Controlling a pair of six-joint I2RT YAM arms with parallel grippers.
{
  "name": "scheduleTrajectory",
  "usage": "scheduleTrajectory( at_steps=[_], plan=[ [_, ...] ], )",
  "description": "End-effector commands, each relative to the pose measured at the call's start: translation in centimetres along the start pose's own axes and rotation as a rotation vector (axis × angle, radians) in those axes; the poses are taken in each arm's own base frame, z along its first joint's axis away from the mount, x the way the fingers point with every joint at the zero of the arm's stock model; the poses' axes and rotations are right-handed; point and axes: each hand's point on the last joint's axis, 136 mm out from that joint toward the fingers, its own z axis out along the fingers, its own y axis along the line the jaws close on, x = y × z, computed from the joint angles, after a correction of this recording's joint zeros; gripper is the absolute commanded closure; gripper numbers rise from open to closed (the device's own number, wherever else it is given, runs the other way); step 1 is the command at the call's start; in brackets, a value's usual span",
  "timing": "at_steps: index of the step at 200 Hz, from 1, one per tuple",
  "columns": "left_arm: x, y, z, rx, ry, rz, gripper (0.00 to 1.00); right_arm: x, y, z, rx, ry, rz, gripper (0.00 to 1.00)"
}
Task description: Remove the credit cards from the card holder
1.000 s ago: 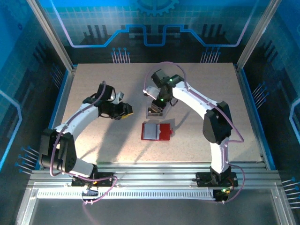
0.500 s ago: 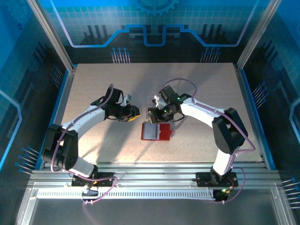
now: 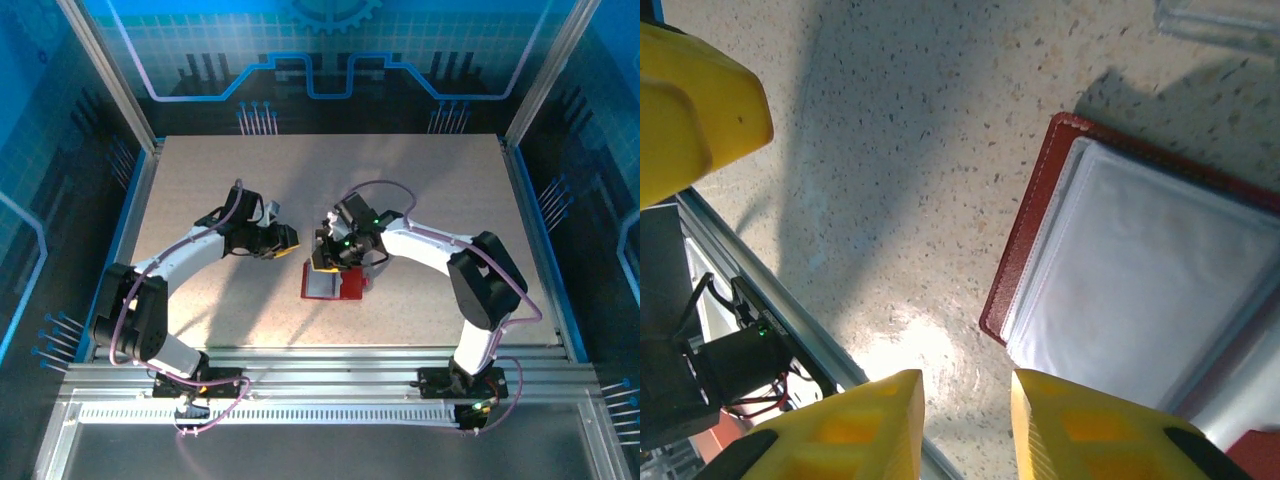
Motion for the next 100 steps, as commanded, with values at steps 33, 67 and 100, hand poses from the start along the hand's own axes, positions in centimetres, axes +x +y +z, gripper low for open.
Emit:
scheduleTrajectory(
  at_steps=[33, 67, 100],
  plan=[
    [-0.7, 1.0, -1.0, -0.006, -0.029, -0.013, 0.68, 1.9, -0.8, 2.4, 0.021, 0.064, 0.058, 0.69],
    [-1.0, 1.2, -1.3, -0.006, -0.037, -0.017, 0.68, 2.1, -0.9, 3.6, 0.024, 0.092, 0.064, 0.68],
    [-0.7, 1.4, -1.2, -0.004, -0.03, -0.024, 0.68, 2.1, -1.1, 4.3, 0.03, 0.107, 0.064, 0.67]
  ],
)
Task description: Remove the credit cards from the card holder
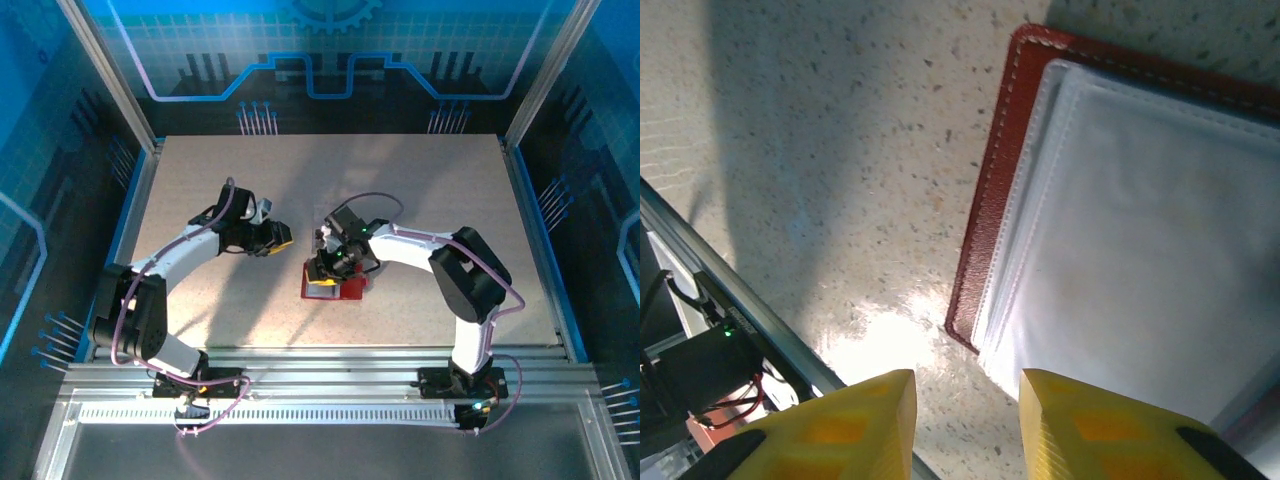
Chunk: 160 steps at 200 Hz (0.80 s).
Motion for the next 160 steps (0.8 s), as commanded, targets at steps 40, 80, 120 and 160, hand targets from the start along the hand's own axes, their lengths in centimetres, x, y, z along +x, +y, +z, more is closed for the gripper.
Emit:
scheduleTrajectory(
  at_steps=[40, 80, 120, 160],
  plan=[
    [0.7, 0.3, -0.4, 0.005, 0.006, 0.008, 0.68, 0.0, 0.5, 1.1, -0.009, 0.03, 0.003, 0.67],
    [0.7, 0.4, -0.3, 0.005, 0.007, 0.005, 0.68, 0.0, 0.8, 1.5, -0.022, 0.037, 0.003, 0.66],
    [0.9, 0.6, -0.3, 0.004, 0.011, 0.004, 0.68, 0.1, 0.7, 2.0, -0.018, 0.047, 0.005, 0.66],
    [1.1, 0.7, -0.4, -0.001, 0.015, 0.004, 0.68, 0.7, -0.5, 1.9, 0.04, 0.066, 0.001, 0.65]
  ],
)
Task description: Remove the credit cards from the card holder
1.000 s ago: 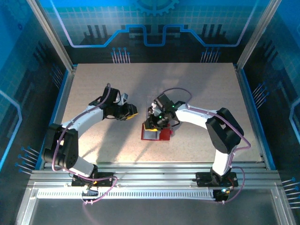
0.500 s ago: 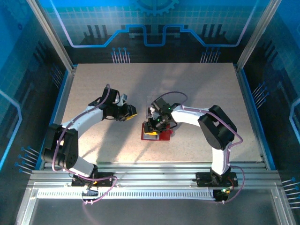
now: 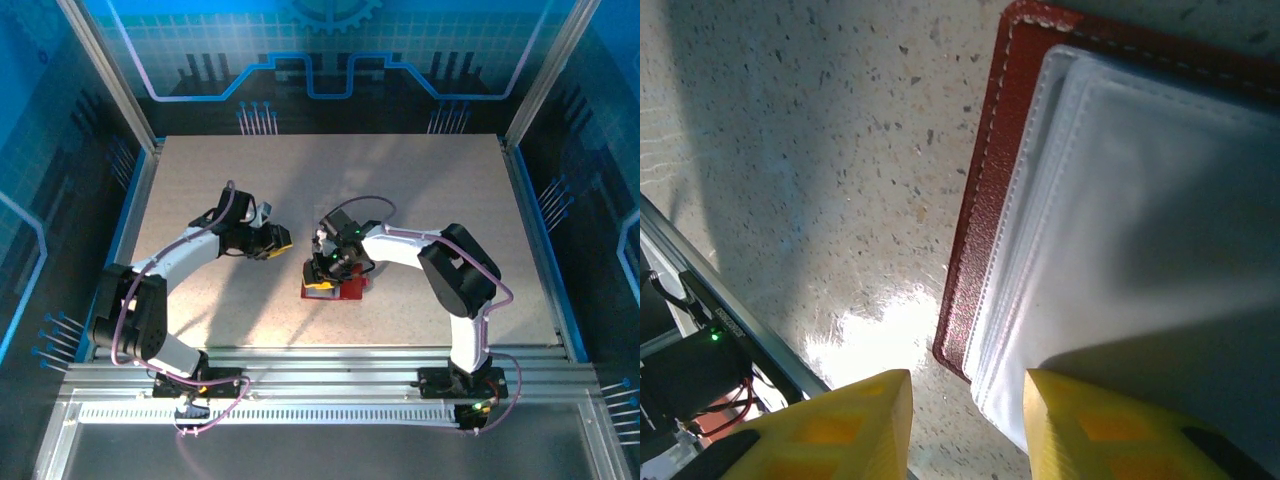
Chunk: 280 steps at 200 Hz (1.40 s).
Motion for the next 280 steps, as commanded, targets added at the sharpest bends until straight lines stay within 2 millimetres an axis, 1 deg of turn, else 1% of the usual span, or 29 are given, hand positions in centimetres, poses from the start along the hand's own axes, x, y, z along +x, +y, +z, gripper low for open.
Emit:
scheduleTrajectory(
  at_steps=[1, 63, 96, 117, 164, 214, 243, 280],
  plan=[
    [0.5, -0.1, -0.6, 0.012, 0.001, 0.017, 0.68, 0.5, -0.3, 0.3, 0.035, 0.028, -0.008, 0.65],
    [1.0, 0.0, -0.1, 0.038, 0.017, -0.011, 0.68, 1.0, -1.4, -0.2, 0.096, 0.035, -0.016, 0.64],
    [1.8, -0.1, 0.6, 0.051, 0.043, -0.02, 0.7, 1.1, -1.6, -0.6, 0.119, 0.029, -0.023, 0.63],
    [2.3, -0.2, 1.3, 0.057, 0.045, -0.031, 0.74, 1.1, -1.7, -1.0, 0.129, 0.022, -0.027, 0.63],
    [4.0, -0.9, 4.0, 0.071, 0.111, -0.049, 0.85, 1.1, -2.1, -1.7, 0.149, 0.005, -0.029, 0.64],
    [4.9, -0.9, 5.4, 0.061, 0.152, -0.069, 0.88, 1.4, -3.1, -2.1, 0.165, 0.003, -0.018, 0.65],
    [5.5, -0.8, 6.0, 0.052, 0.165, -0.077, 0.93, 1.4, -3.1, -2.5, 0.156, -0.011, -0.018, 0.67],
    [6.2, -1.1, 6.9, 0.055, 0.189, -0.088, 0.95, 1.4, -3.3, -2.8, 0.149, -0.019, -0.013, 0.69]
  ],
)
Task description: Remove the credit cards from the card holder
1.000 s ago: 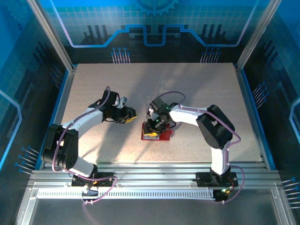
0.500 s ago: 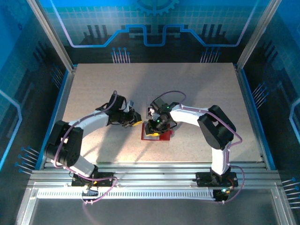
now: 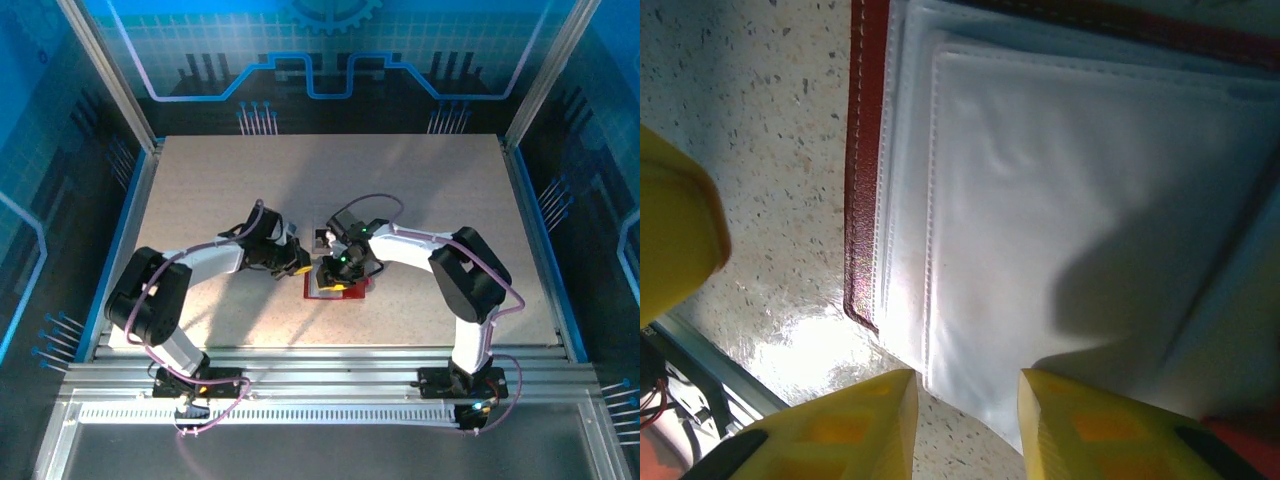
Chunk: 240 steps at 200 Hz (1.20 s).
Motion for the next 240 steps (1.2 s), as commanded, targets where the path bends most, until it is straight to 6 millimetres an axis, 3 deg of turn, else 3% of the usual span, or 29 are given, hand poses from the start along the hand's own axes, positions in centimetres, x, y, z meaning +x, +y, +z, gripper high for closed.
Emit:
scheduleTrajectory(
  at_steps=[1, 44, 156, 240],
  plan=[
    [0.7, -0.2, 1.0, 0.014, 0.037, -0.022, 0.95, 0.3, -0.5, -0.7, 0.005, -0.006, 0.003, 0.69],
    [1.2, 0.7, 1.9, -0.019, 0.057, -0.05, 1.0, 0.2, -1.2, -0.8, 0.005, -0.006, 0.012, 0.7],
    [2.3, 2.6, 2.9, -0.108, 0.099, -0.098, 1.0, 0.4, -2.2, -0.6, -0.041, -0.017, 0.05, 0.81],
    [2.7, 3.4, 3.4, -0.16, 0.122, -0.119, 1.0, 0.1, -0.9, -1.5, -0.106, -0.046, 0.051, 0.8]
  ],
)
